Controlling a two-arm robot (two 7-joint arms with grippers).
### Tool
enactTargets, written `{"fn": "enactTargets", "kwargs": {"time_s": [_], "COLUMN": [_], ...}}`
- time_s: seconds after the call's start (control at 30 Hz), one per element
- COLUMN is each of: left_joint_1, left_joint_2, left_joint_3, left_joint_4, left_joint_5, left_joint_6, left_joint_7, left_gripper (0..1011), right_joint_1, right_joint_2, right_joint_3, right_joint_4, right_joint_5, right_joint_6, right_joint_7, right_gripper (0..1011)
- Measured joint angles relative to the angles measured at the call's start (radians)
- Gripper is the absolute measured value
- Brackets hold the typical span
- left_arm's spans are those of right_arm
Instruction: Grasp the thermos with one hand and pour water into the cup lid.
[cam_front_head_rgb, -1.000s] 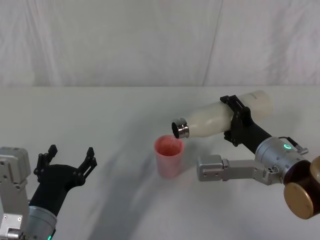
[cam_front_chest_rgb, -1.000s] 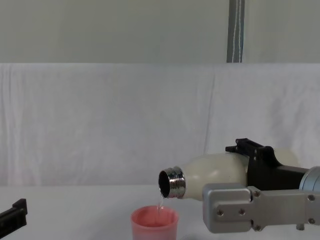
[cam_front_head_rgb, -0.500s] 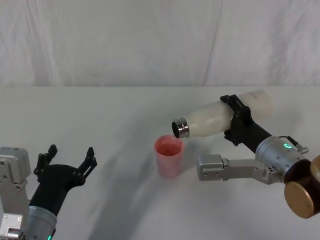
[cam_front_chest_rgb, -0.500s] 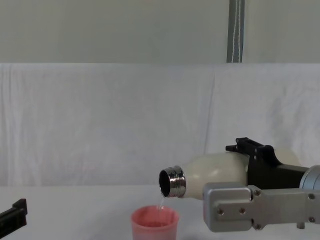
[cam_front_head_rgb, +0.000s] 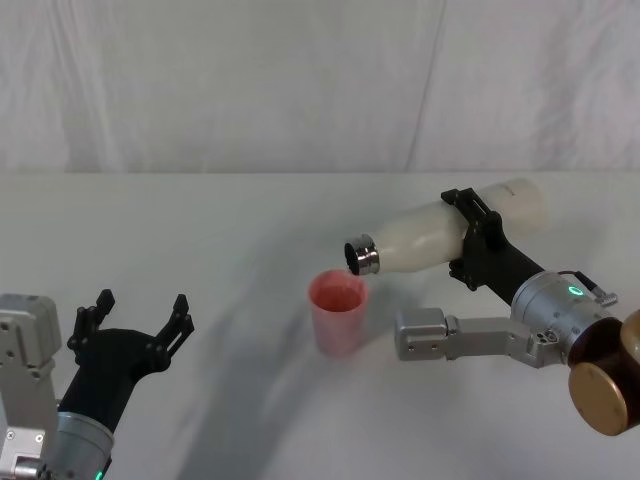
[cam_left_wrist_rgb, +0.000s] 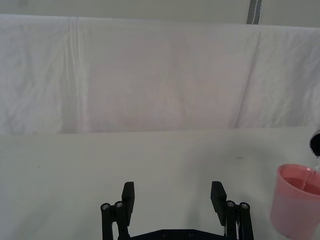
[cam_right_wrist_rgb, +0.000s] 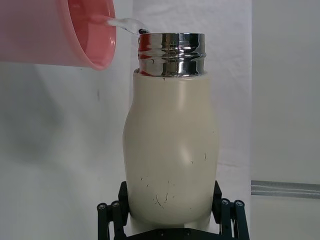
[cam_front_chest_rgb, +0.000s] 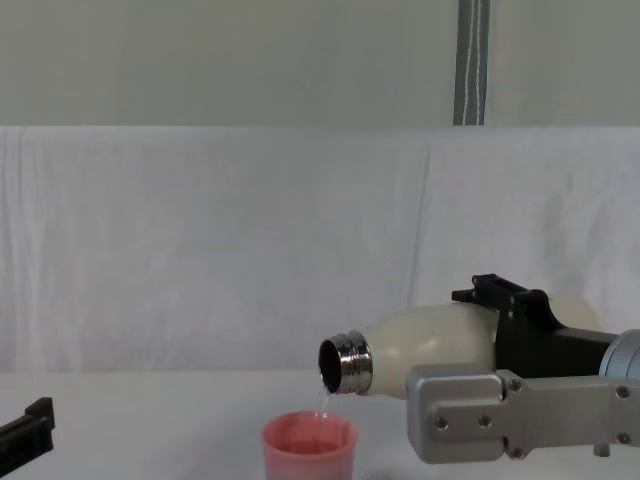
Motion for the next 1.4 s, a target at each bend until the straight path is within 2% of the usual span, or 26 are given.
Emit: {"fn": "enactTargets", "kwargs": {"time_s": [0.47, 0.63, 0.73, 0.97, 1.13, 1.17, 1.4], "left_joint_1": [0.000, 0.000, 0.000, 0.000, 0.000, 0.000, 0.000], "left_joint_2": [0.000, 0.000, 0.000, 0.000, 0.000, 0.000, 0.000], "left_joint_3": [0.000, 0.000, 0.000, 0.000, 0.000, 0.000, 0.000], "left_joint_4": [0.000, 0.000, 0.000, 0.000, 0.000, 0.000, 0.000], "left_joint_5": [0.000, 0.000, 0.000, 0.000, 0.000, 0.000, 0.000], "left_joint_6": [0.000, 0.000, 0.000, 0.000, 0.000, 0.000, 0.000], "left_joint_7": [0.000, 0.000, 0.000, 0.000, 0.000, 0.000, 0.000], "left_gripper": [1001, 1001, 1001, 1001, 1001, 1001, 1001], "right_joint_1": [-0.001, -0.019, -0.040, -0.067, -0.087, -0.087, -0.105], "right_joint_2": [0.000, -0.015, -0.032, -0.056, -0.077, -0.077, -0.099], "right_joint_3": [0.001, 0.031, 0.064, 0.103, 0.147, 0.147, 0.202], "right_joint_4": [-0.001, -0.008, -0.014, -0.019, -0.027, -0.027, -0.043], "right_joint_5": [0.001, 0.058, 0.124, 0.194, 0.264, 0.264, 0.365], "right_joint_6": [0.000, -0.006, -0.018, -0.031, -0.048, -0.048, -0.076], "right_joint_7": [-0.002, -0.002, -0.004, -0.013, -0.017, -0.017, -0.008], "right_gripper": [950, 950, 950, 950, 950, 950, 950]}}
